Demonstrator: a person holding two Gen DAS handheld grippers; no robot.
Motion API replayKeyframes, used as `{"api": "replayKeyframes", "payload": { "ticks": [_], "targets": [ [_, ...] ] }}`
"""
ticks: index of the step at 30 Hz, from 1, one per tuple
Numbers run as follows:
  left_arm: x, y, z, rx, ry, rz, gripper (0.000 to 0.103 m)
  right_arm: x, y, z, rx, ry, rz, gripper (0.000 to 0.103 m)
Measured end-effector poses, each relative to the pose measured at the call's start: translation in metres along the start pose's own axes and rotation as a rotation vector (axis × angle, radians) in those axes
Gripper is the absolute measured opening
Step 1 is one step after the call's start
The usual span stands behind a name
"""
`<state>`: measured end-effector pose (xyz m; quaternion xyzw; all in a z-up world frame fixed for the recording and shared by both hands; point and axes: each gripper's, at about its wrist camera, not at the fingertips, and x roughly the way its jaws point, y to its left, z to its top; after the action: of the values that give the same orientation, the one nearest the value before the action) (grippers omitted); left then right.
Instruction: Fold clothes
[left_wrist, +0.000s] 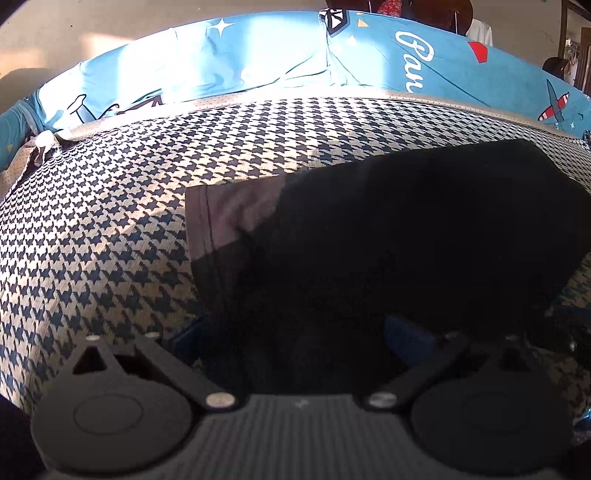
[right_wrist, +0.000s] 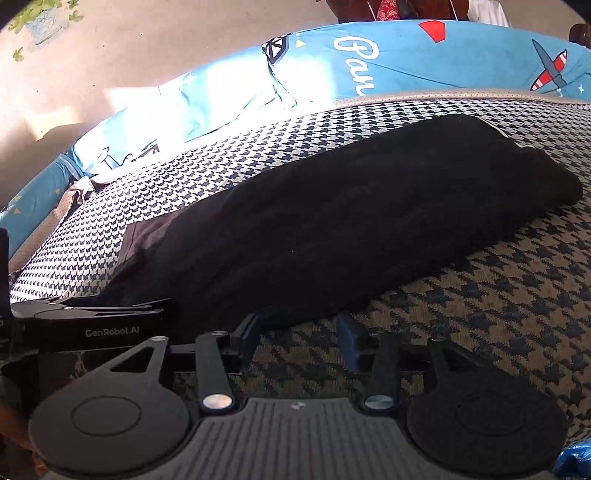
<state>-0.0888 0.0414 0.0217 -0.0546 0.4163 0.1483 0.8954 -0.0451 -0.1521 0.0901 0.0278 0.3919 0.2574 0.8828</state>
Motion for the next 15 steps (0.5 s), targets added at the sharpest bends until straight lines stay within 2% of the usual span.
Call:
{"api": "replayKeyframes", "payload": {
  "ticks": [15],
  "targets": [
    [-0.0020, 0.0001, 0.0008, -0.007, -0.003, 0.011, 0.103, -0.0084, -0.0059, 0.0024, 0.024, 0.014, 0.014, 0.047]
  ]
}}
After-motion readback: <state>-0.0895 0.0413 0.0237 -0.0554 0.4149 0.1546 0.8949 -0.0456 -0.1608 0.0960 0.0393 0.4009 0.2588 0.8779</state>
